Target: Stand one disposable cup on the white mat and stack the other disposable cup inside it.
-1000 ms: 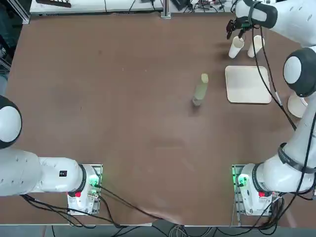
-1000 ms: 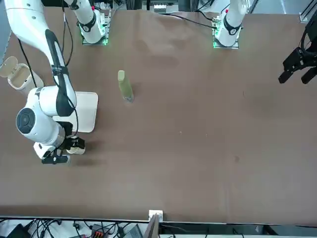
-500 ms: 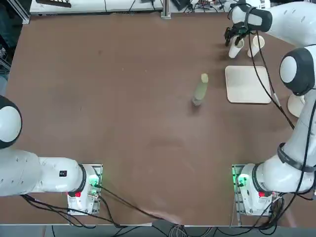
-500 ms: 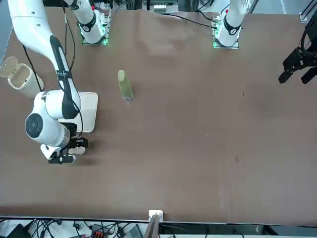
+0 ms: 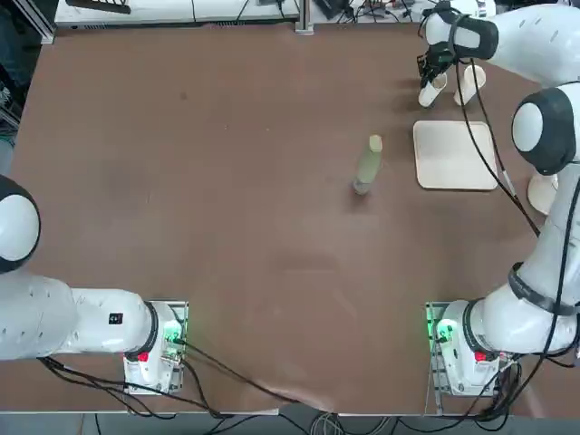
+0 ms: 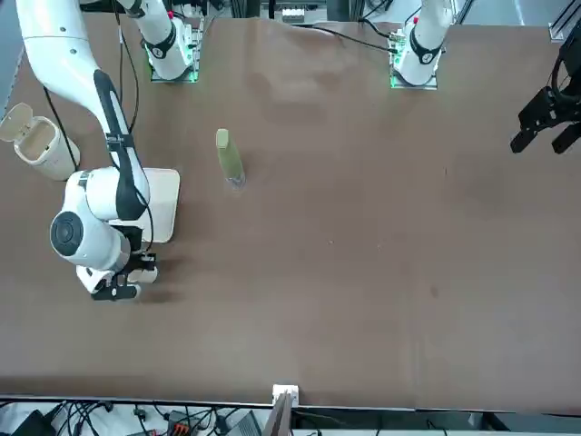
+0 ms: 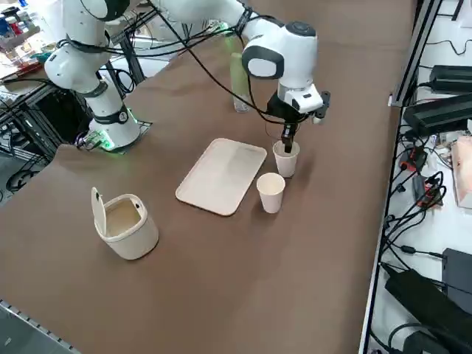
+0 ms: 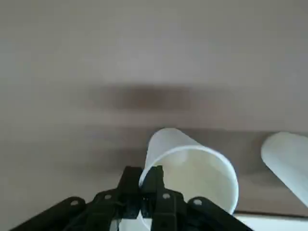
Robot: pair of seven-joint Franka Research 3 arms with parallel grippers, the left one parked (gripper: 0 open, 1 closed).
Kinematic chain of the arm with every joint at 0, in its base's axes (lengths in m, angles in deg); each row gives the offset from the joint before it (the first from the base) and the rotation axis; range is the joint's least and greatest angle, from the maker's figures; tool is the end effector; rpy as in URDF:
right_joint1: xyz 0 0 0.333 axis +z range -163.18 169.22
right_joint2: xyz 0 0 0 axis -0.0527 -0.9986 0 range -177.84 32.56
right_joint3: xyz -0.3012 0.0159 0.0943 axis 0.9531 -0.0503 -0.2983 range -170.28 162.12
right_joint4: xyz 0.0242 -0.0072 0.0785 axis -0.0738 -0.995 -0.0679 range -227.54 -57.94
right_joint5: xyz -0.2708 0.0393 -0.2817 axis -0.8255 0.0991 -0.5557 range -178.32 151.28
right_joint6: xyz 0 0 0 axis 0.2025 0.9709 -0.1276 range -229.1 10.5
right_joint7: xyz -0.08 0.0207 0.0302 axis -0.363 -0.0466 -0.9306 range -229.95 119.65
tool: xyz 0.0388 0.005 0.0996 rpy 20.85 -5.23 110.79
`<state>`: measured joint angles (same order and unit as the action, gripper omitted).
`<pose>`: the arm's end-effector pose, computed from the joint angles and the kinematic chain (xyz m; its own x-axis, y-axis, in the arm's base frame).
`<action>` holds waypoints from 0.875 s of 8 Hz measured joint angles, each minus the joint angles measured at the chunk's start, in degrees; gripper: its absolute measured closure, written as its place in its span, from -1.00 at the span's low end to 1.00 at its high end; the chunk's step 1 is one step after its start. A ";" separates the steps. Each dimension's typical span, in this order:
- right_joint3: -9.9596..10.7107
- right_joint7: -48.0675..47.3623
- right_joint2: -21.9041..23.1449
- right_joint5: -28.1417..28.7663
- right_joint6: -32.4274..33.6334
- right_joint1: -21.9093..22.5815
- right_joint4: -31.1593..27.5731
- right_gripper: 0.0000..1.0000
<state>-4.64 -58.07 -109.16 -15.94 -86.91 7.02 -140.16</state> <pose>0.6957 0.0526 0.2713 0.9976 0.0499 -0.0480 0.0514 -0.9982 0.0312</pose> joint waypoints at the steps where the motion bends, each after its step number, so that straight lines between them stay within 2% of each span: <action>1: 0.30 -0.18 1.02 -0.14 3.03 0.07 0.42 0.96; 3: 1.52 -0.88 6.19 -0.49 11.25 0.07 0.07 0.96; 4: 1.90 -1.68 10.16 -0.68 12.79 0.05 -2.89 0.96; 5: 2.14 -2.10 14.59 -0.82 11.76 0.00 -8.42 0.96; 7: 2.39 -2.44 21.74 -1.11 5.17 -0.18 -21.85 0.96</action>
<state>-2.25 -60.51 -87.43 -17.05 -81.74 6.84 -162.01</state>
